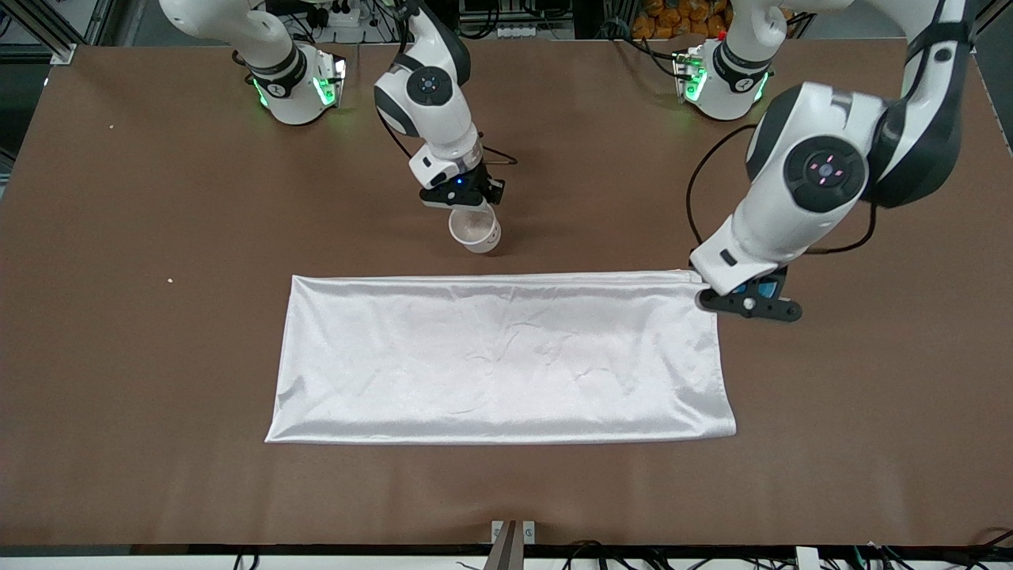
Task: Place blue cup into white mug on table
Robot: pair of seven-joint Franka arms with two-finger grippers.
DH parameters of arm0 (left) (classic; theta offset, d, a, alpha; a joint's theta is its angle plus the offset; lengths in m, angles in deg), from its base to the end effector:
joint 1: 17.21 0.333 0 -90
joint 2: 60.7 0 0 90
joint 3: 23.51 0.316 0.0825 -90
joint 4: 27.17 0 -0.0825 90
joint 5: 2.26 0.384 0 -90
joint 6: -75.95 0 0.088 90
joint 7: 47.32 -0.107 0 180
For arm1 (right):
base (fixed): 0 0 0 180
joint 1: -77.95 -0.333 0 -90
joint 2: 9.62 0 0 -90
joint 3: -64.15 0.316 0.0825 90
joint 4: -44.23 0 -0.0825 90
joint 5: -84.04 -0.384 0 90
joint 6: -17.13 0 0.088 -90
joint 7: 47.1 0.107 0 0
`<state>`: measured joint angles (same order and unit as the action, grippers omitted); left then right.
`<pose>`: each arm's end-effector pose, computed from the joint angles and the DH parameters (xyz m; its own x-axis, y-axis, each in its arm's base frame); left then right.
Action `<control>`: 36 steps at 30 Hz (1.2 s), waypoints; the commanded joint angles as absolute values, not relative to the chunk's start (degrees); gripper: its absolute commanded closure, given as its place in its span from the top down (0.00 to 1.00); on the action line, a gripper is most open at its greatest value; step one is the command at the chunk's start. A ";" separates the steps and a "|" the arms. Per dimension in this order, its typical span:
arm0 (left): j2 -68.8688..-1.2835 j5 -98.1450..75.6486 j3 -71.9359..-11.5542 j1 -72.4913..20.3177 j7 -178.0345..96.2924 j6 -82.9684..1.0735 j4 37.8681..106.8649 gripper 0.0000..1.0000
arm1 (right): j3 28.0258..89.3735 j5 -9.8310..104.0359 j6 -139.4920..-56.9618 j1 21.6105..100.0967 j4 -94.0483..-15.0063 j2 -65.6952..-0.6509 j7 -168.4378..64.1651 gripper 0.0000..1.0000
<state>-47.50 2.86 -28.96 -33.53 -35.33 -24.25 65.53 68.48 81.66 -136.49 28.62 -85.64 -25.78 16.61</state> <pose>0.5817 -0.2185 0.4815 0.9794 -0.1842 -0.0831 -0.1911 -0.9780 -0.0833 0.3278 0.4436 0.2471 0.9764 -0.2153 0.0186 -0.2108 -0.9678 -0.1376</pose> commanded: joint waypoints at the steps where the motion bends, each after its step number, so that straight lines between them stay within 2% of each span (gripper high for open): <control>1: -56.55 1.17 -29.22 -33.30 -32.47 -20.65 71.00 0.00 | 67.93 87.89 -136.24 26.45 -87.43 -25.00 25.57 0.00; 6: -62.36 1.26 -29.31 -33.30 -32.47 -17.48 73.64 0.00 | 67.93 90.63 -136.24 24.43 -87.43 -25.97 31.29 0.00; 10: -63.95 1.87 -29.48 -33.30 -32.47 -15.28 74.17 0.00 | 67.93 91.24 -136.24 22.59 -87.43 -26.50 34.36 0.00; 24: -64.30 1.87 -30.01 -33.30 -32.73 -15.19 74.26 0.00 | 67.84 95.20 -136.24 18.98 -87.25 -28.96 44.20 0.00; 25: -64.30 1.87 -30.01 -33.30 -33.08 -15.19 74.26 0.00 | 67.93 95.29 -136.15 18.98 -87.25 -29.04 44.91 0.12; 26: -64.30 1.87 -30.01 -33.30 -33.17 -15.19 74.26 0.00 | 67.84 95.29 -136.15 19.06 -87.25 -29.04 45.44 0.29; 28: -64.30 1.87 -30.01 -33.30 -33.35 -15.19 74.26 0.00 | 67.84 95.20 -136.06 19.15 -87.17 -29.04 46.58 0.76; 29: -64.30 1.87 -30.01 -33.30 -33.43 -15.19 74.26 0.00 | 67.84 95.20 -136.06 19.15 -87.17 -29.04 47.54 0.97; 30: -64.30 1.79 -30.01 -33.30 -33.44 -15.10 74.17 0.00 | 67.84 95.29 -135.98 19.07 -87.17 -29.04 48.51 1.00; 36: -64.30 1.61 -30.19 -33.65 -33.61 -15.10 74.08 0.00 | 67.93 95.20 -135.89 19.07 -86.99 -28.34 49.75 1.00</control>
